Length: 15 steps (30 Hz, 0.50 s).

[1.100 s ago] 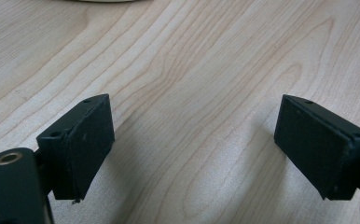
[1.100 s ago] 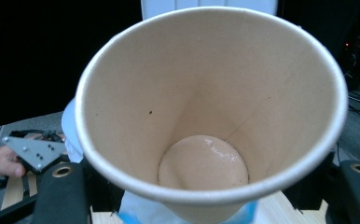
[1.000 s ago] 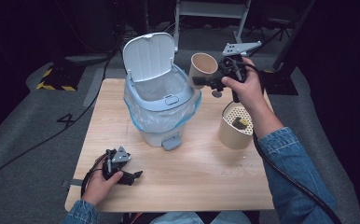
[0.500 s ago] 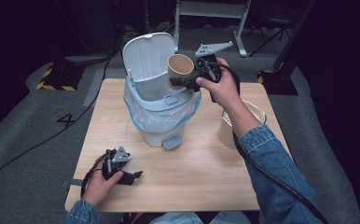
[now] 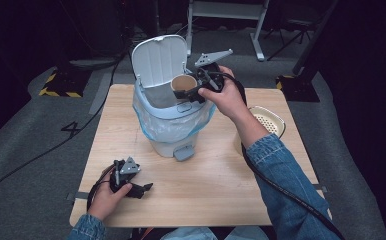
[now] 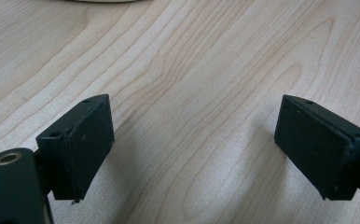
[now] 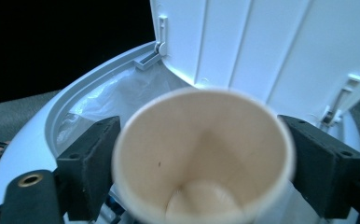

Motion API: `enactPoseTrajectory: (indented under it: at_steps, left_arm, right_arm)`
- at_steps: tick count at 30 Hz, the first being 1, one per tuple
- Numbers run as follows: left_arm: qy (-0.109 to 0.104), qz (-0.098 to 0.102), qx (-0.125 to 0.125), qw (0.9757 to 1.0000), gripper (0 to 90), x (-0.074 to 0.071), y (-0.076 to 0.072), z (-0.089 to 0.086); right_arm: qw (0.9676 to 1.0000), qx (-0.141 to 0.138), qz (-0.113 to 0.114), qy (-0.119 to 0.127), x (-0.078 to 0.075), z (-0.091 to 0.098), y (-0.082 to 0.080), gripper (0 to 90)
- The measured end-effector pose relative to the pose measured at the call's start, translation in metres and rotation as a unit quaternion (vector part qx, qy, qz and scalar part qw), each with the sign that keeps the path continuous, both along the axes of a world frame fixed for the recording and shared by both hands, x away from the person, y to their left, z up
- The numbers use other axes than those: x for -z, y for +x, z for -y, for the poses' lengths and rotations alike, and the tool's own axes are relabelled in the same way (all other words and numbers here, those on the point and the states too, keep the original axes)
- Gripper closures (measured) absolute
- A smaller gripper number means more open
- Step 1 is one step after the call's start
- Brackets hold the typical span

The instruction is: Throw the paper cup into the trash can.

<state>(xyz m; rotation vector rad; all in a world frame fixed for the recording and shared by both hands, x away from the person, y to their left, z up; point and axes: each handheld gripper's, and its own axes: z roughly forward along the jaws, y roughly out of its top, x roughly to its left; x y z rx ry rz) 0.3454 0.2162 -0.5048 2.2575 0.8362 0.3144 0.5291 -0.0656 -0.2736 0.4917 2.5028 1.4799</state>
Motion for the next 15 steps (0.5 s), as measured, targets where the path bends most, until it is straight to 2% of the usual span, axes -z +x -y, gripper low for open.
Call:
enactPoseTrajectory:
  at_steps: [8,13,15]
  left_arm:
    - [0.000,0.000,0.000,1.0000,12.2,0.000,0.000,0.000]
    - [-0.001,-0.001,0.000,1.0000,12.2,0.000,0.000,0.000]
    - [-0.001,-0.002,0.000,1.0000,12.2,0.000,0.000,0.000]
  right_arm:
    - [0.9999,-0.012,0.012,0.002,0.000,-0.007,-0.004,15.9]
    - [0.9997,-0.010,0.021,0.008,-0.004,0.002,-0.007,16.0]
    - [0.9997,-0.009,0.018,0.011,-0.006,0.008,-0.009,16.0]
